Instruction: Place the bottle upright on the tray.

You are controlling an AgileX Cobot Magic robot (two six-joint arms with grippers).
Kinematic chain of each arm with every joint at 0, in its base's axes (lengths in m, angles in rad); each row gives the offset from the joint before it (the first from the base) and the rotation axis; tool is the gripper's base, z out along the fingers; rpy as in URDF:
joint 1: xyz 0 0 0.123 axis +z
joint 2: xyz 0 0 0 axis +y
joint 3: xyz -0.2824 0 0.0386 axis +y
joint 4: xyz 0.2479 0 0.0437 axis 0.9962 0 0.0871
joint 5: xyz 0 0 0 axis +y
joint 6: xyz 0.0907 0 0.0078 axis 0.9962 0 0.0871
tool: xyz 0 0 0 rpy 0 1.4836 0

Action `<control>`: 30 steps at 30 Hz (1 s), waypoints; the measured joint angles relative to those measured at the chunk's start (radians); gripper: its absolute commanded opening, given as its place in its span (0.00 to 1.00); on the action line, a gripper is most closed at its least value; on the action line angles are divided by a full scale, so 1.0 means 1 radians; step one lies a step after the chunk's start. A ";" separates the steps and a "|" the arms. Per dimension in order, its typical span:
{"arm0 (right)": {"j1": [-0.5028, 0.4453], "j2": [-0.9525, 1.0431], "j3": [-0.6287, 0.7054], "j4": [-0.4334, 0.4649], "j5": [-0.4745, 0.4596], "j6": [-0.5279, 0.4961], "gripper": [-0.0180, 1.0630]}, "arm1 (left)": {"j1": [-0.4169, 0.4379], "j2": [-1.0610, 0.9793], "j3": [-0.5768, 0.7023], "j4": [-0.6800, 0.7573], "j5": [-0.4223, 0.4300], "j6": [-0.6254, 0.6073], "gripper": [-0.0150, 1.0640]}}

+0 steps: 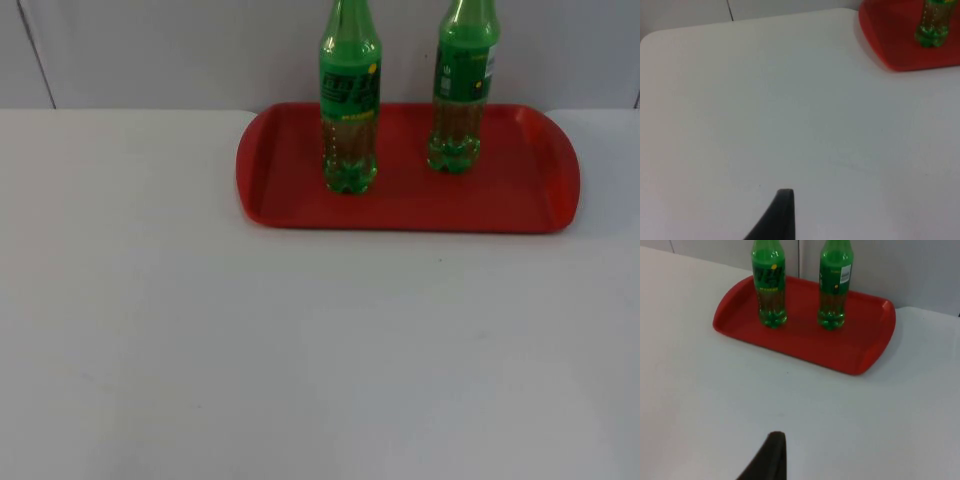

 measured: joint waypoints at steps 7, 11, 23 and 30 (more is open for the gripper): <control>0.000 -0.194 0.059 0.000 0.070 0.011 0.99 | 0.000 0.000 0.000 0.000 0.000 0.000 0.99; 0.000 -0.279 0.082 0.000 0.103 0.015 0.99 | 0.000 0.000 0.000 0.000 0.000 0.000 0.99; 0.000 -0.289 0.138 0.000 0.182 0.038 0.99 | 0.000 0.000 0.000 0.000 0.000 0.000 0.99; 0.000 -0.289 0.149 0.000 0.182 0.038 0.99 | 0.000 0.000 0.000 0.000 0.000 0.000 0.99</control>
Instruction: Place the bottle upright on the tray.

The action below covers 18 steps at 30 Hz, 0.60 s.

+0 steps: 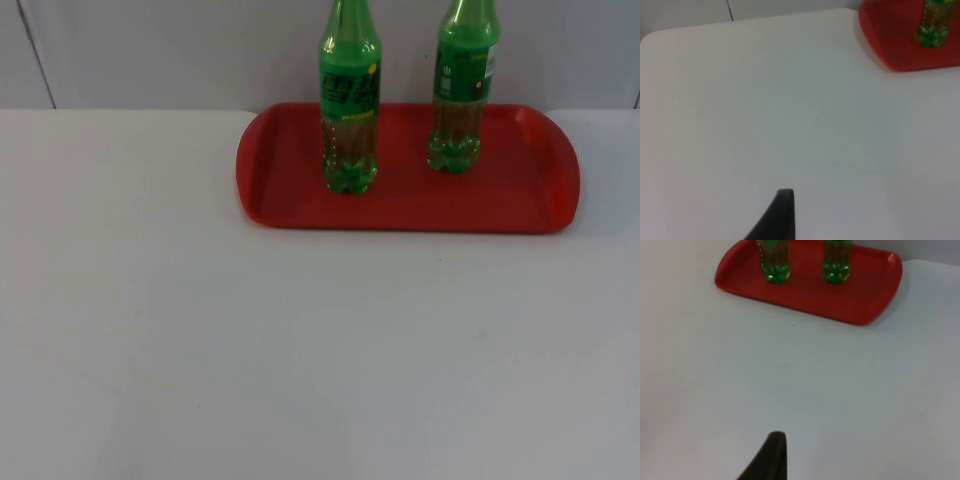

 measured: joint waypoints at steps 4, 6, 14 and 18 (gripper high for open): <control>0.000 0.000 0.000 0.000 0.000 0.000 0.99 | 0.000 0.000 0.000 0.000 0.000 0.000 0.99; 0.000 0.000 0.000 0.000 0.000 0.000 0.99 | 0.000 0.000 0.000 0.000 0.000 0.000 0.99; 0.000 0.000 0.000 0.000 0.000 0.000 0.99 | 0.000 0.000 0.000 0.000 0.000 0.000 0.99; 0.000 0.000 0.000 0.000 0.000 0.000 0.99 | 0.000 0.000 0.000 0.000 0.000 0.000 0.99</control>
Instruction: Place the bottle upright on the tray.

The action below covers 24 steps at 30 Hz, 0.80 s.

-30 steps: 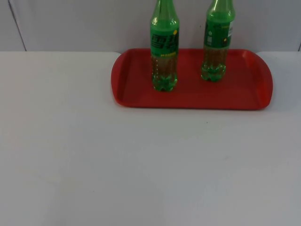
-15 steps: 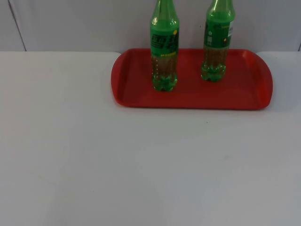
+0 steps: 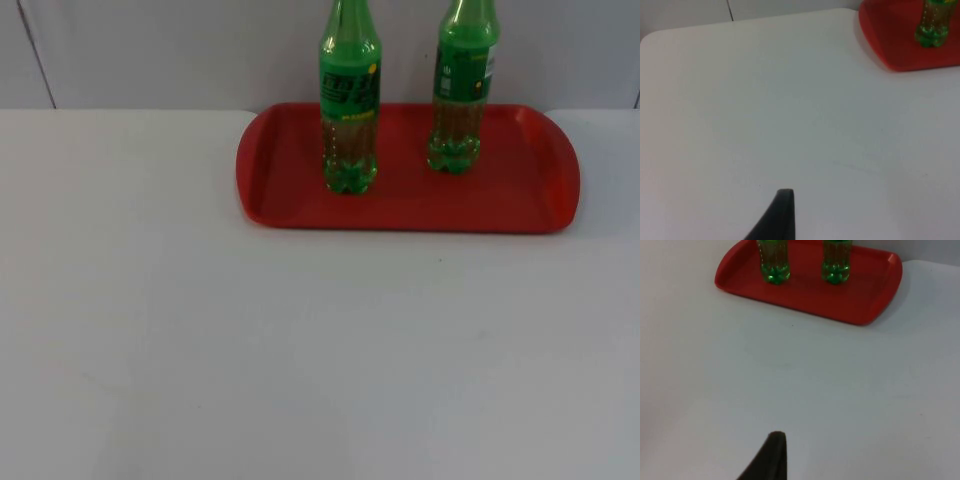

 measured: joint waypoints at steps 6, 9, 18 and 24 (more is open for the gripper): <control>0.000 0.000 0.000 0.000 0.000 0.000 0.99 | 0.000 0.000 0.000 0.000 0.000 0.000 0.99; 0.000 0.000 0.000 0.000 0.000 0.000 0.99 | 0.000 0.000 0.000 0.000 0.000 0.000 0.99; 0.000 0.000 0.000 0.000 0.000 0.000 0.99 | 0.000 0.000 0.000 0.000 0.000 0.000 0.99; 0.000 0.000 0.000 0.000 0.000 0.000 0.99 | 0.000 0.000 0.000 0.000 0.000 0.000 0.99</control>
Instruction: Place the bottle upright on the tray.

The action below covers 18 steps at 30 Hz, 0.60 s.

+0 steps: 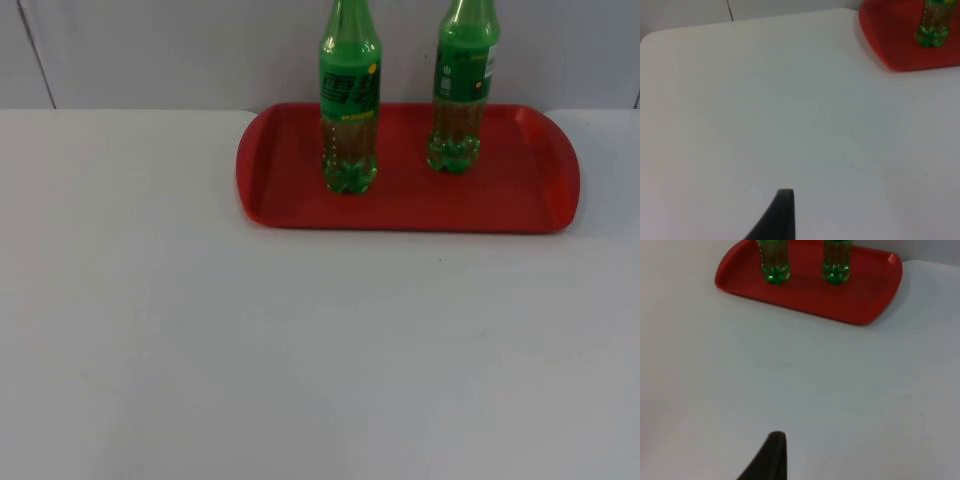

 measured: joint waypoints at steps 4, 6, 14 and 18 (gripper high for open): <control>0.000 0.000 0.000 0.000 0.000 0.000 0.99 | 0.000 0.000 0.000 0.000 0.000 0.000 0.99; 0.000 0.000 0.000 0.000 0.000 0.000 0.99 | 0.000 0.000 0.000 0.000 0.000 0.000 0.99; -0.030 0.000 0.000 0.000 0.000 0.000 0.99 | 0.000 0.000 0.000 0.000 0.000 0.000 0.99; -0.127 0.000 0.000 0.000 -0.002 0.000 0.99 | 0.000 0.000 0.000 0.000 0.000 0.000 0.99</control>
